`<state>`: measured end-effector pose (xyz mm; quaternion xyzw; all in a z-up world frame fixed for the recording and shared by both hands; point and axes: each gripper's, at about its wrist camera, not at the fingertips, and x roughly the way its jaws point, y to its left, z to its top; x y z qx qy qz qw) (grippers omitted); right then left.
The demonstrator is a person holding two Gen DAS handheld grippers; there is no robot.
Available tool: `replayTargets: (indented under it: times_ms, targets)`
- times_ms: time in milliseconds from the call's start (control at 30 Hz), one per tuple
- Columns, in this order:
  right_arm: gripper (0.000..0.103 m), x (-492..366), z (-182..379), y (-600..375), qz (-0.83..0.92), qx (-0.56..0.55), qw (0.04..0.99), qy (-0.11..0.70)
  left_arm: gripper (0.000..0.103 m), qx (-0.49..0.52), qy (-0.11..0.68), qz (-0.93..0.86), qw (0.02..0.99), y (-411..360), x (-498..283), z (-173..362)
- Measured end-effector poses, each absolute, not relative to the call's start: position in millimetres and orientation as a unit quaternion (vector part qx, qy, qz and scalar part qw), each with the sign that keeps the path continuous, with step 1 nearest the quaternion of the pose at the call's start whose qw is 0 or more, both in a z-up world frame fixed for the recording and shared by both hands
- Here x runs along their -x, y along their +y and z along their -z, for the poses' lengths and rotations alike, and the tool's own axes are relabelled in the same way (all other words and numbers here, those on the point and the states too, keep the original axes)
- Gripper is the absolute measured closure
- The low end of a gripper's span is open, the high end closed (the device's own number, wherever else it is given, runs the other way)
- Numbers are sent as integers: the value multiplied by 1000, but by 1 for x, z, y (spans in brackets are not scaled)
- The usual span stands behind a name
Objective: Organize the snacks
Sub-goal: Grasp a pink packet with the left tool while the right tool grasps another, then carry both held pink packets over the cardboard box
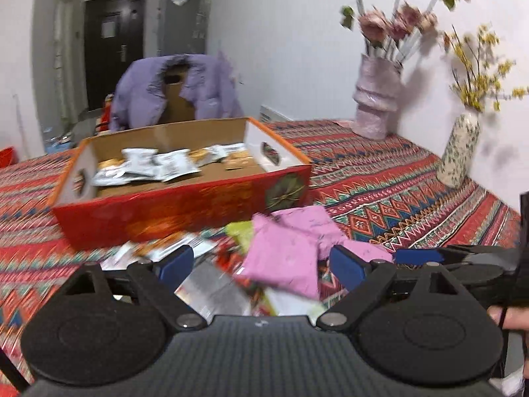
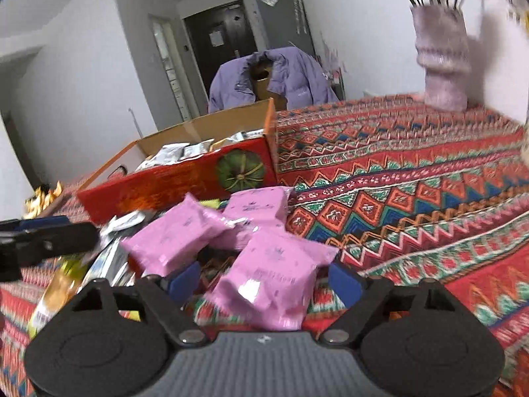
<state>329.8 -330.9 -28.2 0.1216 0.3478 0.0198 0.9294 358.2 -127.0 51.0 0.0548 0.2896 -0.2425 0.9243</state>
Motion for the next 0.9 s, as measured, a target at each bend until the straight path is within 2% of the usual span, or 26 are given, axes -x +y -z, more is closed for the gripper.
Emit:
replayTargets:
  times_ms: [167, 233, 400, 433, 500, 533, 633, 667, 900]
  targets:
    - [20, -337, 35, -325, -22, -76, 931, 357, 13, -120, 294, 232, 919, -164, -385, -28]
    - [28, -334, 32, -330, -18, -62, 931, 358, 13, -127, 305, 241, 913, -172, -390, -21]
    - [35, -334, 32, -341, 9, -36, 930, 365, 13, -110, 329, 257, 902, -182, -396, -11]
    - [35, -336, 34, -344, 5, -42, 929, 367, 14, -105, 333, 253, 902, -182, -397, -10]
    - [35, -340, 35, -346, -1, -40, 930, 366, 27, -95, 339, 241, 905, -181, -397, -8]
    - [35, -342, 36, -346, -3, -37, 930, 366, 31, -92, 343, 233, 905, -181, -398, -7]
    - [42, -347, 35, -346, -9, -32, 929, 368, 34, -96, 341, 224, 908, -182, -396, -8]
    - [42, -348, 34, -344, -10, -28, 929, 370, 39, -99, 340, 220, 909, -182, -394, -9]
    - [42, -317, 20, -336, -9, -28, 934, 356, 41, -76, 336, 220, 913, -165, -365, -29]
